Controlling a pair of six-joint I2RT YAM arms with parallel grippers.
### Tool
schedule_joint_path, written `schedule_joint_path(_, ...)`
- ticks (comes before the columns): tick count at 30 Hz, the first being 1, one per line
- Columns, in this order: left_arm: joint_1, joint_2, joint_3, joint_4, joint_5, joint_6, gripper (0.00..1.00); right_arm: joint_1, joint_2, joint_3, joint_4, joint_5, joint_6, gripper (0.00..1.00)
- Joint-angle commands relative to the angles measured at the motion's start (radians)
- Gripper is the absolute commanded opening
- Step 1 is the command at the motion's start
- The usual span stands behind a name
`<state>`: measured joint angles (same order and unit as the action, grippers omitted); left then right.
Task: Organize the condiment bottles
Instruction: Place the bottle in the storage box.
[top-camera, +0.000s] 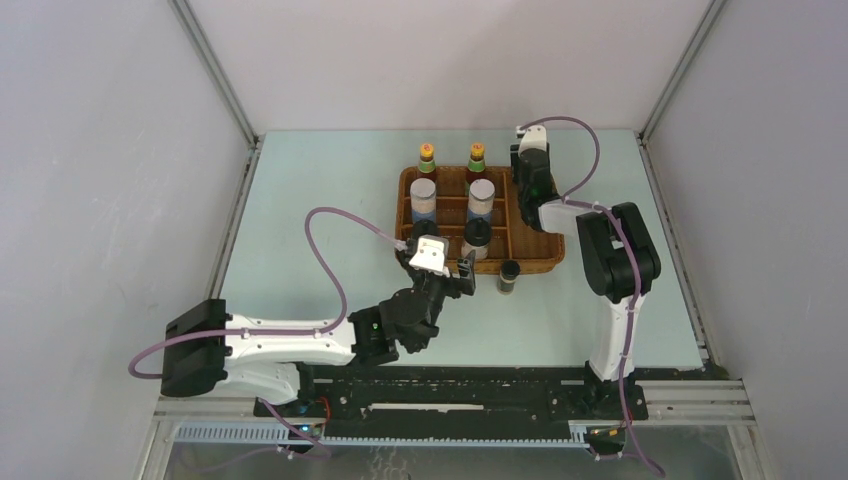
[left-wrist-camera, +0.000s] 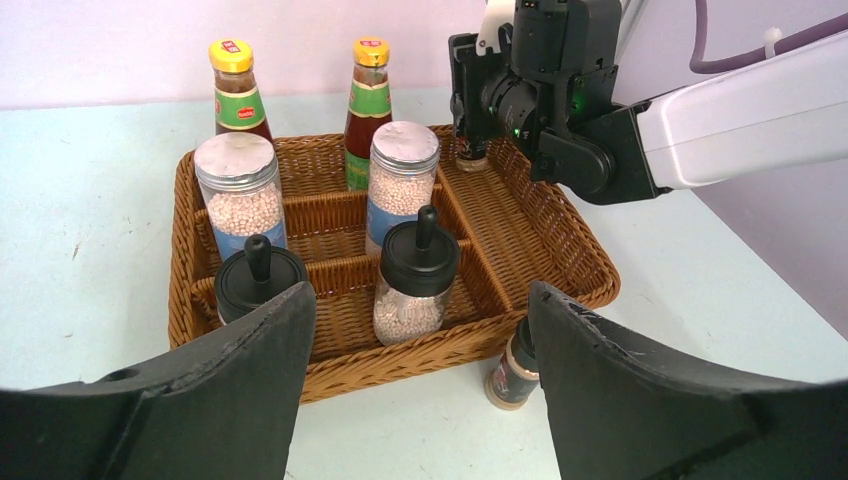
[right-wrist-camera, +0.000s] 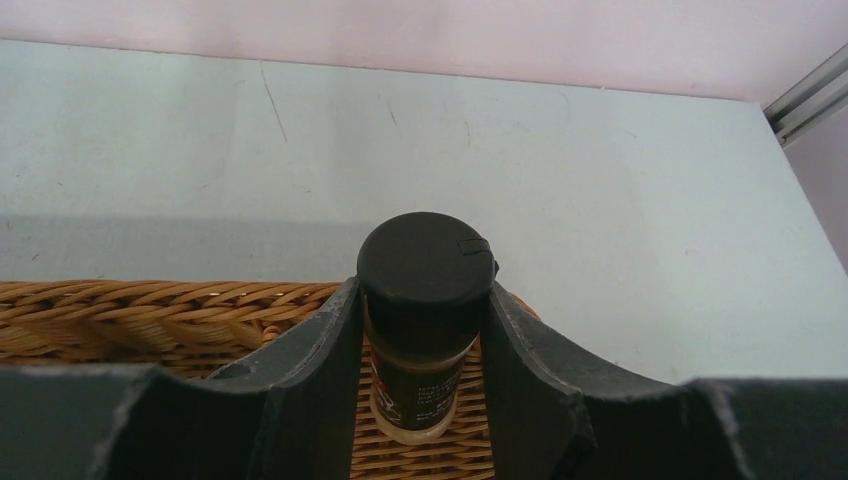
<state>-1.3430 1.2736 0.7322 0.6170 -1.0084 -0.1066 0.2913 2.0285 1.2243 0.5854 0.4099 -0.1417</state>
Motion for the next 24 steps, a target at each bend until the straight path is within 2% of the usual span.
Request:
schedule_joint_path(1,0.008,-0.032,-0.023,0.033,0.004,-0.026,0.82,0.0,0.002,0.04,0.005,0.005,0.035,0.0)
schedule_joint_path(17,0.011,-0.071,-0.036,0.033,0.007,-0.018,0.82,0.001,0.015,0.15,-0.149,0.018,0.075,0.0)
schedule_joint_path(24,0.012,-0.085,-0.037,0.033,0.013,-0.017,0.82,0.009,-0.012,0.207,-0.277,0.025,0.105,0.0)
